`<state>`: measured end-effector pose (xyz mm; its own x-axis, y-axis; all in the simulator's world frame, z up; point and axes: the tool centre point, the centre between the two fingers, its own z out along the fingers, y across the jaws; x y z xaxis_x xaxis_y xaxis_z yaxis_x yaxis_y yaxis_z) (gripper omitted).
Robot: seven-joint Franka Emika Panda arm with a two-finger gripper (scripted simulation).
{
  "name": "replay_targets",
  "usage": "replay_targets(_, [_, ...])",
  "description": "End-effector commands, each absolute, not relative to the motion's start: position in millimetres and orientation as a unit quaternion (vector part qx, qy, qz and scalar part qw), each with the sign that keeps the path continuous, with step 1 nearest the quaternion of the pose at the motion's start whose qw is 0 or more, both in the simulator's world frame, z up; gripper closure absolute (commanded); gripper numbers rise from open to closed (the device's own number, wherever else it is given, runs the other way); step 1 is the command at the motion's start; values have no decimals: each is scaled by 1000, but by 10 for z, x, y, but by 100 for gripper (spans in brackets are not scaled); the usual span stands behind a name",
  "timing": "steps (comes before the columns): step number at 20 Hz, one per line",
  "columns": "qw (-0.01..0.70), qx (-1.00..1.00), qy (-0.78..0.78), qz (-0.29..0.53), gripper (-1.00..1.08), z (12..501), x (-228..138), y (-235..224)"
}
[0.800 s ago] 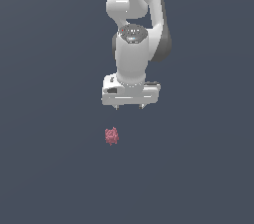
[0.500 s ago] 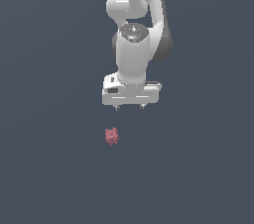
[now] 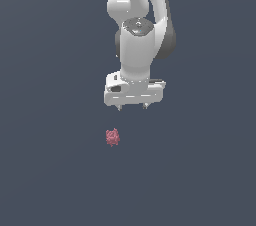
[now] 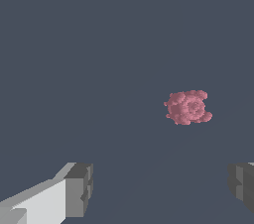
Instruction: Pick up the object and move it to a goal position.
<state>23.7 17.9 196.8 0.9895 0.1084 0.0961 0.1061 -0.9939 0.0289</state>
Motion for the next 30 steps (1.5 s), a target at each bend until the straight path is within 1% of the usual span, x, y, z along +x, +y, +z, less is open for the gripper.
replay_targets(1, [12,997,55,47,-92,1947,247,160])
replay_targets(9, [12,997,73,36,-92,1755,401,-24])
replay_targets(19, [6,994,112,10,-92,1256,678,-482])
replay_targets(25, [1,992,126,2,-92,1065,747,-652])
replay_targets(30, [0,992,129,0,-92,1016,763,-700])
